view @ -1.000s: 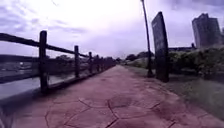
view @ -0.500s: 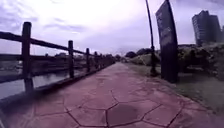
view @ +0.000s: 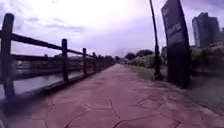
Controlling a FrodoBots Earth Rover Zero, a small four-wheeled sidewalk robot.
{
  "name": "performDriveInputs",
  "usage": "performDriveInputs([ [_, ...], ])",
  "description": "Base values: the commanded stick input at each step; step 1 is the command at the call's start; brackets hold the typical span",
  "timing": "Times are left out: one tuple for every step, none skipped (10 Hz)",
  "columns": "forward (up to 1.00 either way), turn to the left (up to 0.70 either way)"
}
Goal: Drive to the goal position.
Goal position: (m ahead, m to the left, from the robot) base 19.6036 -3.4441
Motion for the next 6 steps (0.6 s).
performDriveInputs([
  [1.0, 0.0],
  [1.0, 0.0],
  [1.0, 0.0],
  [1.0, 0.0],
  [1.0, 0.0],
  [1.0, 0.0],
])
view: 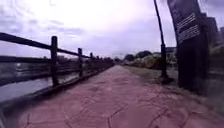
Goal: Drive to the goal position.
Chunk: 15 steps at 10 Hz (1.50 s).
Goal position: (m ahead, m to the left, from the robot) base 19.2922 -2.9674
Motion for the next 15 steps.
performDriveInputs([
  [1.0, 0.0],
  [1.0, 0.0],
  [1.0, 0.0],
  [1.0, 0.0],
  [1.0, 0.0],
  [1.0, 0.0],
  [1.0, 0.0],
  [1.0, 0.0],
  [1.0, 0.0],
  [1.0, 0.0],
  [1.0, 0.0],
  [1.0, 0.0],
  [1.0, 0.0],
  [1.0, 0.0],
  [1.0, 0.0],
])
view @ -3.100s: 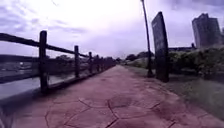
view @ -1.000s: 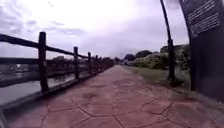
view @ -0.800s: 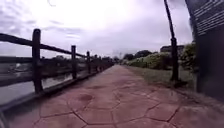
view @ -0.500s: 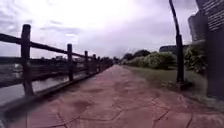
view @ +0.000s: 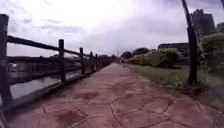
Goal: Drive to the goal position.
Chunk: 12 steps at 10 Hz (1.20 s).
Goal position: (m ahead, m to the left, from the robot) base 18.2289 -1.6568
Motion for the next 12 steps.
performDriveInputs([
  [1.0, 0.0],
  [1.0, 0.0],
  [1.0, 0.0],
  [1.0, 0.0],
  [1.0, 0.0],
  [1.0, 0.0],
  [1.0, 0.0],
  [1.0, 0.0],
  [1.0, 0.0],
  [1.0, 0.0],
  [1.0, 0.0],
  [1.0, 0.0],
])
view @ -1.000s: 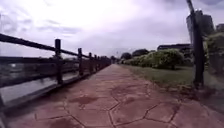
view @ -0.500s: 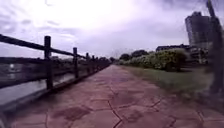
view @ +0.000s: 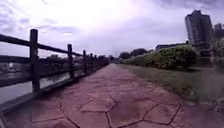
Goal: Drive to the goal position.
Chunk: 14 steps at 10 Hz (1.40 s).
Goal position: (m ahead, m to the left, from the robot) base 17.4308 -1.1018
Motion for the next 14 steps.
performDriveInputs([
  [1.0, 0.0],
  [1.0, 0.0],
  [1.0, 0.0],
  [1.0, 0.0],
  [1.0, 0.0],
  [1.0, 0.0],
  [1.0, 0.0],
  [1.0, 0.0],
  [1.0, 0.0],
  [1.0, 0.0],
  [1.0, 0.0],
  [1.0, 0.0],
  [1.0, 0.0],
  [1.0, 0.0],
])
